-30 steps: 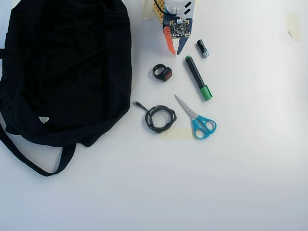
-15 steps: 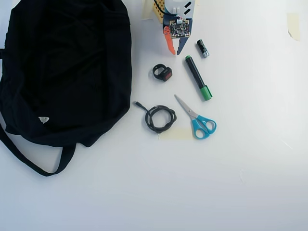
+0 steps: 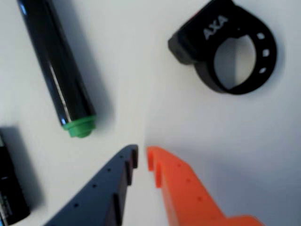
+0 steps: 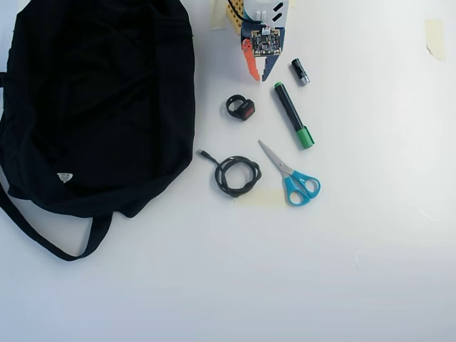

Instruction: Put the bike light into the black bag

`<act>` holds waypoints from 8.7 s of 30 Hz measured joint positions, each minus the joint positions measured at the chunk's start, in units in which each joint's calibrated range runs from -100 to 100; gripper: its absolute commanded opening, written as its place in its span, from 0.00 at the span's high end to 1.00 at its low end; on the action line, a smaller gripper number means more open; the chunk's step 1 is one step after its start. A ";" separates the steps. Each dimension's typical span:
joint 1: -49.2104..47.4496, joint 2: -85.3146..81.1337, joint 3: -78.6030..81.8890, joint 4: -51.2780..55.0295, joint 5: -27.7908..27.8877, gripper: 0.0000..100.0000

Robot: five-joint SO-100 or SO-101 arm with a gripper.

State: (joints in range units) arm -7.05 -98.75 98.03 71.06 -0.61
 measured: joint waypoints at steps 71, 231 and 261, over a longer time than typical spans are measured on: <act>2.72 90.91 -87.97 -64.15 2.78 0.98; 12.27 89.41 -61.87 -4.55 25.40 0.80; 12.34 100.21 -62.50 -13.40 24.27 0.81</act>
State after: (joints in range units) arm 5.29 1.45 35.53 57.66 23.66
